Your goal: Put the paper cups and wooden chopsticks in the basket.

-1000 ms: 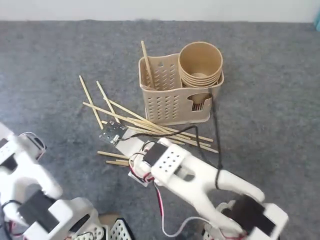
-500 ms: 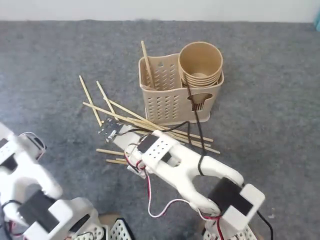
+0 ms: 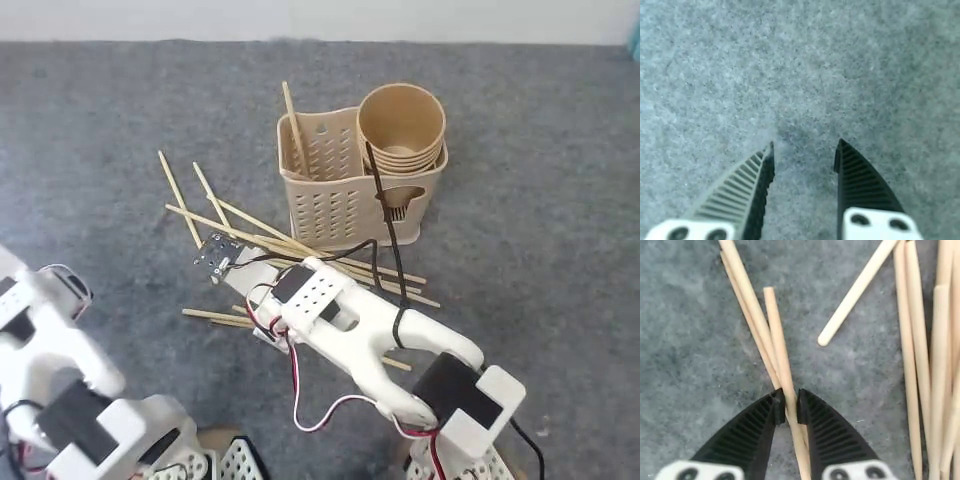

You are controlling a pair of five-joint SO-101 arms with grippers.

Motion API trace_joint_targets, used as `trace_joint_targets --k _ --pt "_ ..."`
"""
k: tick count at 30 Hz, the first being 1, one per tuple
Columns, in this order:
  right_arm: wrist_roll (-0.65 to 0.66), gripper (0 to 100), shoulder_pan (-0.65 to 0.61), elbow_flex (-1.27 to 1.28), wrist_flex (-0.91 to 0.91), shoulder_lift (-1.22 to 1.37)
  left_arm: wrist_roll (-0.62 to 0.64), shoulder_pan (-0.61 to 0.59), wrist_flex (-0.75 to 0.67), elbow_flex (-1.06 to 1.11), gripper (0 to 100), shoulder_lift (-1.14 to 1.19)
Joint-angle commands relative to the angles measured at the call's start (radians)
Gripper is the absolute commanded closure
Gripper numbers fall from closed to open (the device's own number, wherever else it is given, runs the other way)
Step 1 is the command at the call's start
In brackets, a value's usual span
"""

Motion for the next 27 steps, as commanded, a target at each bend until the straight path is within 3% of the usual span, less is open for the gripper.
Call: trace_joint_targets --k 1,9,14,17,27 --pt "0.011 99.1 -0.015 -0.021 0.045 -0.048 0.008 -0.008 -0.017 -0.036 81 0.000" --pt "0.005 99.1 -0.013 -0.167 0.285 -0.501 0.008 -0.006 -0.017 -0.036 81 0.000" --pt "0.003 99.1 0.002 -0.261 0.315 -0.792 0.008 -0.006 -0.017 -0.036 81 0.000" --pt "-0.064 99.1 0.048 -0.278 0.180 -0.932 0.008 -0.005 -0.017 -0.036 81 0.000" --pt "-0.350 99.1 0.346 0.012 -0.599 -1.152 0.006 -0.002 -0.018 -0.025 81 -0.009"
